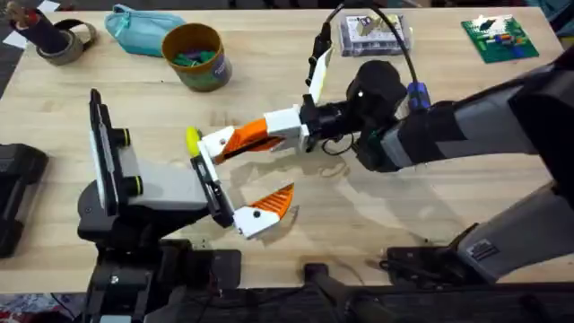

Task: Pick up the gripper from the table and insert it into the empty holder that is missing its gripper. Then pick up a screw, insert it into the mounting hole, and use the screwdriver to tighten it. Finally, clean up the table by picking up the vegetable and placing it into the bucket.

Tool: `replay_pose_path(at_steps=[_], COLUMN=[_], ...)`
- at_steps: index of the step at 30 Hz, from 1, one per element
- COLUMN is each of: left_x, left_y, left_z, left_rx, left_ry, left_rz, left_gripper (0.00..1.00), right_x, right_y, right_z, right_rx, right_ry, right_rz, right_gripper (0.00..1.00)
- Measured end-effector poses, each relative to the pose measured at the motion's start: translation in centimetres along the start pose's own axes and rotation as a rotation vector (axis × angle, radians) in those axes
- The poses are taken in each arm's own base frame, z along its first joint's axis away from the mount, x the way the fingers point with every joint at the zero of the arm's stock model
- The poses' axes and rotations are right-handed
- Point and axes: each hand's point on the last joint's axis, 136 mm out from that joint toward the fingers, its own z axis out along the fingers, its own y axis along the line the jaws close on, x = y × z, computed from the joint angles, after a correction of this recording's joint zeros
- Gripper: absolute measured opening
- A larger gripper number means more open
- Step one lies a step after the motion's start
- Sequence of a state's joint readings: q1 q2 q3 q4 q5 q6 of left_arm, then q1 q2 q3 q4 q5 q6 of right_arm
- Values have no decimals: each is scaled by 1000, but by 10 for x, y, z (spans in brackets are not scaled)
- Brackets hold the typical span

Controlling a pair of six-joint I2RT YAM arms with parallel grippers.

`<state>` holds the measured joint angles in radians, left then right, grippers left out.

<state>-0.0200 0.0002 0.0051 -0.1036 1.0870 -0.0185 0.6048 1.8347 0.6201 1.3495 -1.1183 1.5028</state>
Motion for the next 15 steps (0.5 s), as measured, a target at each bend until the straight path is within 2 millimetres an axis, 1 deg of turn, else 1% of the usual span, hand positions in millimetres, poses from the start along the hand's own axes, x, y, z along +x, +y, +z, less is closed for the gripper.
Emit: replay_pose_path(at_steps=[5, 6, 7, 8, 10, 12, 13, 14, 15], left_x=[0, 0, 0, 0, 0, 0, 0, 0, 0], left_y=[0, 0, 0, 0, -2, -3, -3, -3, -3], left_z=[0, 0, 0, 0, 0, 0, 0, 0, 0], left_rx=[0, 0, -1, 2, 11, 14, 15, 16, 18], left_ry=[0, 0, 0, 0, 1, 1, 1, 1, 1], left_rz=[0, 0, 1, 1, 0, 0, 0, 0, -1], left_gripper=[987, 987, 987, 987, 987, 987, 987, 987, 987], right_x=[0, 0, 0, 0, 1, 3, 3, 4, 4], right_y=[0, 0, 0, -1, -1, -1, 0, 0, -1], right_z=[0, 0, 0, 0, 2, 4, 4, 5, 5], right_rx=[0, 0, 1, 2, 2, 1, 1, 0, 1], right_ry=[0, 0, 0, -1, 1, 6, 8, 9, 9], right_rz=[0, 1, 6, 11, 12, 12, 11, 10, 12], right_gripper=[11, 23, 92, 222, 533, 817, 932, 979, 990])
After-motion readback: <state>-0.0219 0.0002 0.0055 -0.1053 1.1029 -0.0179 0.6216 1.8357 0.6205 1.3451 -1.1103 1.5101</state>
